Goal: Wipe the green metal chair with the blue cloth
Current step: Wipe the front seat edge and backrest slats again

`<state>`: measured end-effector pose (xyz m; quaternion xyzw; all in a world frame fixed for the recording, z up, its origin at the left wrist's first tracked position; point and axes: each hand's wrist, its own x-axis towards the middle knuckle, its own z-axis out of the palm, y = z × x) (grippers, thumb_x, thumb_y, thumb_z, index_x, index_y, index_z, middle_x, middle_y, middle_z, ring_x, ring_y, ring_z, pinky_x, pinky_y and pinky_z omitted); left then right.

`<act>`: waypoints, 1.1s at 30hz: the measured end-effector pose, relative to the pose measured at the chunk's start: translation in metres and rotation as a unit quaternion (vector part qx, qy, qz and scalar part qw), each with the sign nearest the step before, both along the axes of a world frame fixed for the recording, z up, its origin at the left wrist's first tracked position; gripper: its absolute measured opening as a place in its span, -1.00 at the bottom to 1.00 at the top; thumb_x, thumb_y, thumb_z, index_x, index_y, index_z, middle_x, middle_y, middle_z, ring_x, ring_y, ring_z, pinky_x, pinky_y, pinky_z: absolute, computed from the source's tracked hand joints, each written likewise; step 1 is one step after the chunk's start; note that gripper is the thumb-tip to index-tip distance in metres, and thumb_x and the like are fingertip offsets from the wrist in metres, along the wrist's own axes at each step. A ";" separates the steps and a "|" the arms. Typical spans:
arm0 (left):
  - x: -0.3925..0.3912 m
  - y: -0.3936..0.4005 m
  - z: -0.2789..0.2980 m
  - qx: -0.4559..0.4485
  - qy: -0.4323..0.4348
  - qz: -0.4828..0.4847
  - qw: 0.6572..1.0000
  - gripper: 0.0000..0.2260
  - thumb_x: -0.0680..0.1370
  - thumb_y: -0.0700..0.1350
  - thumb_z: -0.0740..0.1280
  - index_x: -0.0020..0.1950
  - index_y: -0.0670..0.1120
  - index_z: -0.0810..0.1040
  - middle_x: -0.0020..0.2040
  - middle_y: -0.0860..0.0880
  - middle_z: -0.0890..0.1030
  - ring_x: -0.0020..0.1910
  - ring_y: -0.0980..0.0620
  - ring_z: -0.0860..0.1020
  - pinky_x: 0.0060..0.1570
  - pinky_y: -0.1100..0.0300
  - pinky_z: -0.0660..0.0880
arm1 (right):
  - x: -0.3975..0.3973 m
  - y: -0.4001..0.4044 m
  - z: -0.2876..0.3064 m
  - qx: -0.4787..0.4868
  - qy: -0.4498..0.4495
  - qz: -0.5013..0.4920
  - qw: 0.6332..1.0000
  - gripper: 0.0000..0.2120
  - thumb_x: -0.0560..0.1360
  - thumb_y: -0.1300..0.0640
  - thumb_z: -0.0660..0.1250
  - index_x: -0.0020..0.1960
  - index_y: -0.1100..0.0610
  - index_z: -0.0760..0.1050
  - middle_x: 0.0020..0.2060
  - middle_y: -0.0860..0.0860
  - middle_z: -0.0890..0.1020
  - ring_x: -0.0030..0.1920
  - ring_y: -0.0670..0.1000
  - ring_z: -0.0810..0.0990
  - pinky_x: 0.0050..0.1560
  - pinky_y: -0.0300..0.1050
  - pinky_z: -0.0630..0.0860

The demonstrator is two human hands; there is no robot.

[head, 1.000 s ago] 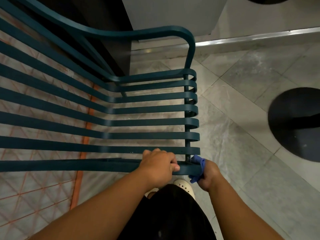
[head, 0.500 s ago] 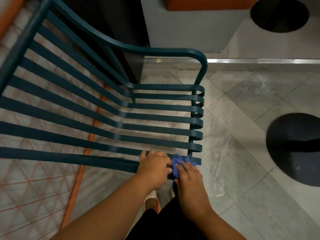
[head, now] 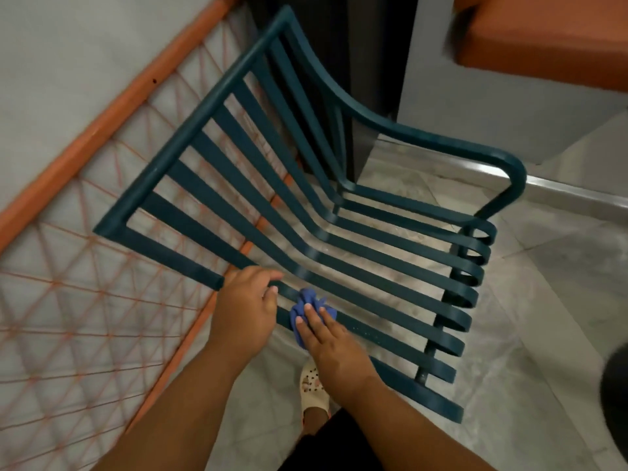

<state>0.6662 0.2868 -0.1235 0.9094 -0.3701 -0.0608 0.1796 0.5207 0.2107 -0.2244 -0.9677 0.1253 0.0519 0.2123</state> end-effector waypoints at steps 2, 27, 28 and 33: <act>0.012 0.003 0.010 -0.026 -0.011 0.016 0.999 -0.78 0.52 -0.26 0.33 0.13 -0.10 0.61 0.07 -0.05 0.60 0.08 -0.04 0.47 0.03 0.13 0.44 | -0.012 -0.005 0.001 0.005 0.005 0.011 1.000 -0.10 -0.01 0.11 0.65 0.32 0.06 0.51 0.34 0.06 0.48 0.25 0.10 0.56 0.09 -0.07 0.56; 0.126 0.045 0.077 -0.088 -0.162 0.221 0.958 -0.65 0.50 -0.35 0.26 0.28 -0.20 0.51 0.13 -0.11 0.54 0.11 -0.08 0.48 0.05 0.26 0.33 | 0.114 0.027 -0.004 -0.002 -0.158 0.107 0.982 -0.05 0.20 0.37 0.57 0.47 0.14 0.19 0.47 0.10 0.31 0.44 0.17 0.32 0.39 0.00 0.27; 0.128 0.046 0.077 -0.090 -0.166 0.219 0.957 -0.66 0.50 -0.35 0.26 0.26 -0.20 0.53 0.11 -0.11 0.55 0.10 -0.08 0.49 0.02 0.26 0.32 | 0.126 0.030 -0.001 0.005 -0.175 0.110 0.978 -0.06 0.22 0.38 0.55 0.48 0.14 0.18 0.48 0.10 0.27 0.45 0.18 0.29 0.41 0.00 0.24; 0.135 0.049 0.081 -0.096 -0.136 0.227 0.960 -0.74 0.55 -0.25 0.25 0.21 -0.15 0.57 0.05 -0.08 0.58 0.04 -0.06 0.53 -0.04 0.26 0.34 | 0.169 0.044 0.023 0.056 -0.258 0.130 0.956 -0.10 0.34 0.50 0.40 0.52 0.16 0.02 0.52 0.09 0.12 0.52 0.20 0.12 0.44 0.06 0.23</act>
